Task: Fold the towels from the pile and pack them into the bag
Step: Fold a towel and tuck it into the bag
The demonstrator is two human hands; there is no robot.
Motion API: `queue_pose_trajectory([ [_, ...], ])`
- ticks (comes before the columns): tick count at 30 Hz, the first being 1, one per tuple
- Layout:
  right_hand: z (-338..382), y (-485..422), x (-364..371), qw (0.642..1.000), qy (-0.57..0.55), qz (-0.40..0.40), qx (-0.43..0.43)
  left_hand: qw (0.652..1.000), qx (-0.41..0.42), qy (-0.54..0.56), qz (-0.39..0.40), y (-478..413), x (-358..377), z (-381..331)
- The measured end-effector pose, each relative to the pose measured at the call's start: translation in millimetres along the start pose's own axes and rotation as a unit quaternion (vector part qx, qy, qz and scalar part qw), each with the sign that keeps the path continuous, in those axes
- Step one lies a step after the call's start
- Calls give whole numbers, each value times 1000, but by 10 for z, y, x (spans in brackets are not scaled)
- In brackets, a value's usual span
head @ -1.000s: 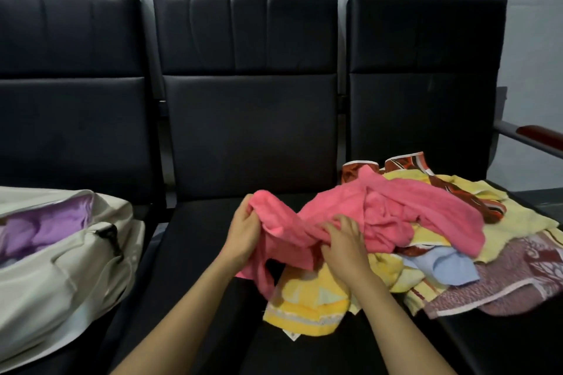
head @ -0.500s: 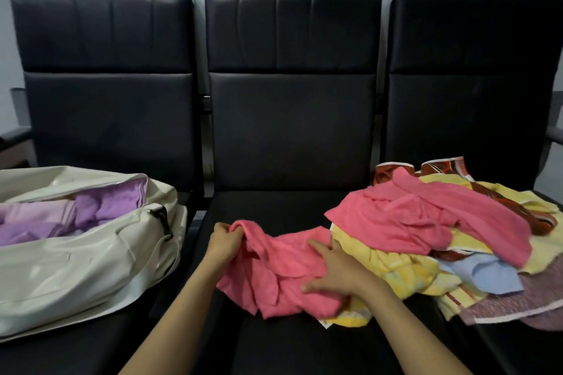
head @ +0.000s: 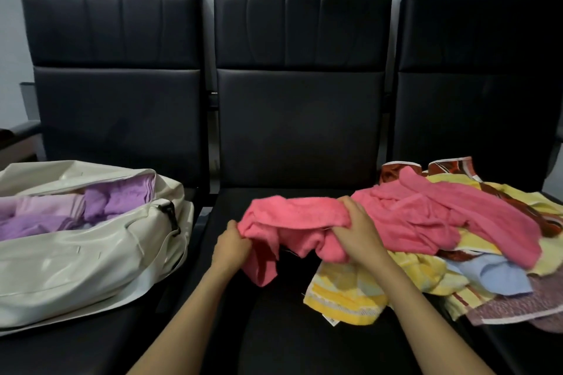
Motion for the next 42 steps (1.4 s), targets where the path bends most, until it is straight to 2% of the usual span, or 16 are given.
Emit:
queue_pose_trajectory([
  [2,-68,-134,-10,997,-50,31,52,987,-11,155,-46,-56,-152,19],
  [4,-159,-330,33,992,-45,71,96,952,3,288,-107,-37,-342,-44],
  [6,-173,-574,-7,995,-27,22,98,907,44,390,-156,29,-518,-173],
  [8,-147,-803,-104,993,-35,-64,97,886,100,421,-168,74,-633,-336],
  [10,-175,-937,-78,989,-20,-54,137,905,170,367,-128,93,-624,-512],
  [13,-365,-987,63,967,194,44,161,957,227,172,54,126,-204,-673],
  [16,-433,-809,309,954,252,131,93,950,212,41,225,301,289,-642],
  [20,-419,-180,555,936,238,251,69,961,172,14,216,264,355,-552],
  [23,-435,258,705,911,234,333,72,942,139,-164,257,231,397,-250],
  [26,-487,337,776,907,290,304,28,926,122,-213,286,256,473,-58],
  [30,-450,249,743,956,216,195,30,938,200,-208,191,189,461,-163],
  [32,-444,190,605,983,107,119,87,961,206,-123,138,154,393,-219],
  [34,-481,136,506,986,-7,76,147,981,173,-1,87,152,254,-277],
  [36,-509,76,466,980,-82,59,172,978,171,100,65,195,161,-399],
  [39,-403,-18,296,989,-91,30,114,966,208,150,38,287,27,-590],
  [42,-320,-53,91,998,6,65,21,966,230,84,77,259,-19,-606],
])
Point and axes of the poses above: each hand's wrist, its own y-axis away from the middle knuckle, its own x-axis out of the palm, z = x × y, the point moved 8 cm from there along -y, towards the middle knuckle, and after that the axes turned 3 degrees about -z, right-handed, at the moved point
